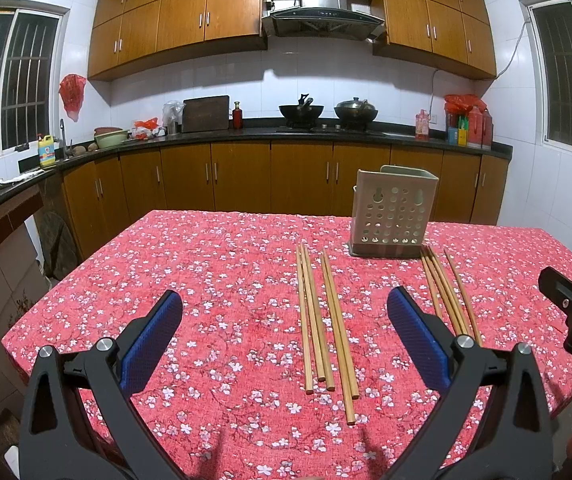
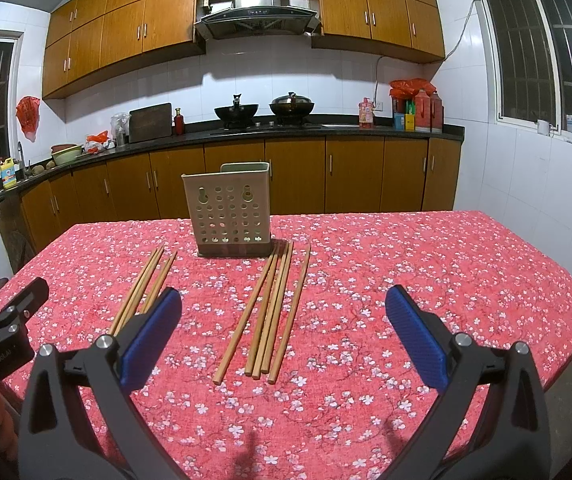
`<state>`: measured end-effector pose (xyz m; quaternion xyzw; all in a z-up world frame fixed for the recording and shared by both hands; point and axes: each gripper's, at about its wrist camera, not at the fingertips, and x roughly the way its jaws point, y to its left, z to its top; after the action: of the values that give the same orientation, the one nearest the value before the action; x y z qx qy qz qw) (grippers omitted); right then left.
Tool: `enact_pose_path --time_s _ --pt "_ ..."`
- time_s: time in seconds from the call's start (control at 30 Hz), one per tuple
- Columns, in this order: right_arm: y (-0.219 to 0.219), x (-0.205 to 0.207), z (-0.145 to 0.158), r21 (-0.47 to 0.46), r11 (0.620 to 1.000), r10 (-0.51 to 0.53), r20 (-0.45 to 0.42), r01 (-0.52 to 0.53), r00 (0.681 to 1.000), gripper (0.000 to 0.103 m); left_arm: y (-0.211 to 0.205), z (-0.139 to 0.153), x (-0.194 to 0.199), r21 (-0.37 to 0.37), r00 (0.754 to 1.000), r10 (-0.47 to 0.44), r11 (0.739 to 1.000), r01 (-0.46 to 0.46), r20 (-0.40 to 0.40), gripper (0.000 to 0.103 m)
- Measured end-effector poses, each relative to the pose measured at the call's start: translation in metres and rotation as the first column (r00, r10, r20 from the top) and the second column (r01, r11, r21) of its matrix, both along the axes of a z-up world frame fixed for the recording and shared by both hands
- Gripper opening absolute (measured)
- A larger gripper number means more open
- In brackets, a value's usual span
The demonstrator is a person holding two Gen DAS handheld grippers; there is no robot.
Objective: Organize utensils
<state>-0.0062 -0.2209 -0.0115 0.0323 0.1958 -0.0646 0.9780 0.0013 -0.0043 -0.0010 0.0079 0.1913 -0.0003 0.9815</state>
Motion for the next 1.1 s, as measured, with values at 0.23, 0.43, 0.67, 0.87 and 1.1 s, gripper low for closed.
enact_pose_path --time_s 0.23,0.43,0.67,0.87,1.1 --pt "-0.0002 0.0 -0.0001 0.002 1.0 0.0 -0.001 0.0 1.0 0.099 -0.0017 -0.0004 0.0005 0.0 1.0 -0.001 1.0 0.001 -0.001 0.101" --pt "-0.0003 0.0001 -0.0004 0.003 1.0 0.0 -0.001 0.0 1.0 0.099 -0.0032 -0.0007 0.0005 0.0 1.0 -0.001 1.0 0.001 -0.001 0.101" --pt "-0.0006 -0.0001 0.0001 0.004 1.0 -0.001 -0.001 0.001 1.0 0.099 -0.0048 -0.0011 0.0012 0.0 1.0 -0.001 1.0 0.001 -0.002 0.101" --pt "-0.001 -0.0002 0.0001 0.006 1.0 -0.001 -0.002 0.001 1.0 0.099 -0.0063 -0.0014 0.0017 0.0 1.0 -0.001 1.0 0.001 -0.002 0.101" --pt "-0.0013 -0.0003 -0.0002 0.006 1.0 -0.001 -0.002 0.001 1.0 0.099 -0.0081 -0.0018 0.0021 0.001 1.0 0.0 1.0 0.0 -0.002 0.101"
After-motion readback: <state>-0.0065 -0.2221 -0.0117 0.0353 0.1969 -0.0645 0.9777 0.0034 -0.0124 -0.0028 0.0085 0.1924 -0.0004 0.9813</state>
